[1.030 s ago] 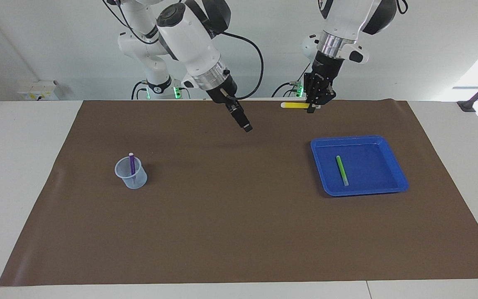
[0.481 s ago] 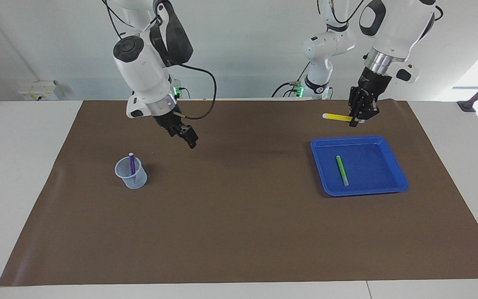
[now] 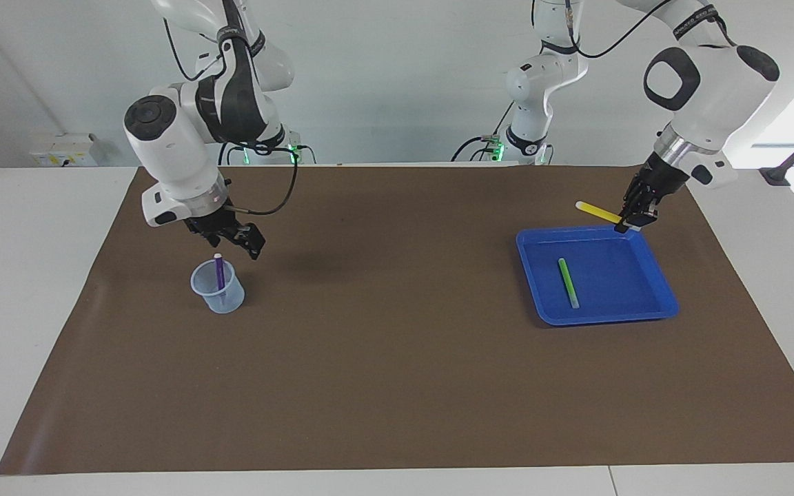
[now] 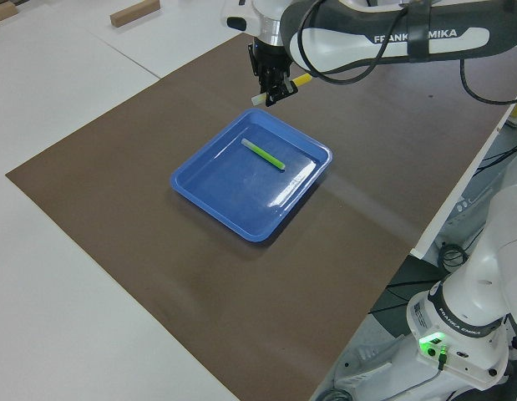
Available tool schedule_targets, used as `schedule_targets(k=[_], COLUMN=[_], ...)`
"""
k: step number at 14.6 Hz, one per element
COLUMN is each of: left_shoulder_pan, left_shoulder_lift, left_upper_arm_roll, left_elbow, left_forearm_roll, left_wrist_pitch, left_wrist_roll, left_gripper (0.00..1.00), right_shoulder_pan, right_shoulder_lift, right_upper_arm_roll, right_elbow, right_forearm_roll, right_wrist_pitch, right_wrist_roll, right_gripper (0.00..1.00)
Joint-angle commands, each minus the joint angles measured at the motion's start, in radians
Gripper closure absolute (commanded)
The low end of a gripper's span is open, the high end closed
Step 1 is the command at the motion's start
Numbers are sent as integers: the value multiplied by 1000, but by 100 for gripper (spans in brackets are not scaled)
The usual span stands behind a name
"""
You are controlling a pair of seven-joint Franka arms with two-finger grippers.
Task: Right arm passes pens to left for tray arrangement
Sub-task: 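Lay the yellow pen in the tray while the right gripper returns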
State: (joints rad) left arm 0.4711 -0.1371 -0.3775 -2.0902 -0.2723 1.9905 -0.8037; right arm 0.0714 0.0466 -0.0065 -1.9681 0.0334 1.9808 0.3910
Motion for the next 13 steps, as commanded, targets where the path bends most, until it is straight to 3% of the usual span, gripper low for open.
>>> schedule_targets(k=[1, 4, 7, 11, 13], left_shoulder_pan=[29, 32, 5, -49, -52], left_shoulder_lift=[80, 189, 283, 384, 392], left_upper_arm_roll=[-3, -3, -4, -4, -4], left_elbow=[-5, 5, 7, 47, 48], left_forearm_roll=[-1, 118, 237, 341, 344], left_wrist_pitch=[31, 82, 154, 200, 206], left_wrist_roll=[281, 510, 606, 623, 626], left_gripper=[100, 100, 100, 100, 100], right_shoulder_pan=[-1, -1, -1, -2, -2], right_shoulder_lift=[-71, -82, -88, -103, -106], right_upper_arm_roll=[3, -18, -46, -70, -70], right_elbow=[-144, -173, -193, -253, -274], right_forearm_roll=[-59, -63, -63, -63, -63], right_wrist_pitch=[107, 128, 135, 236, 265], right_wrist_roll=[-52, -107, -173, -221, -221], right_gripper=[9, 13, 16, 19, 23])
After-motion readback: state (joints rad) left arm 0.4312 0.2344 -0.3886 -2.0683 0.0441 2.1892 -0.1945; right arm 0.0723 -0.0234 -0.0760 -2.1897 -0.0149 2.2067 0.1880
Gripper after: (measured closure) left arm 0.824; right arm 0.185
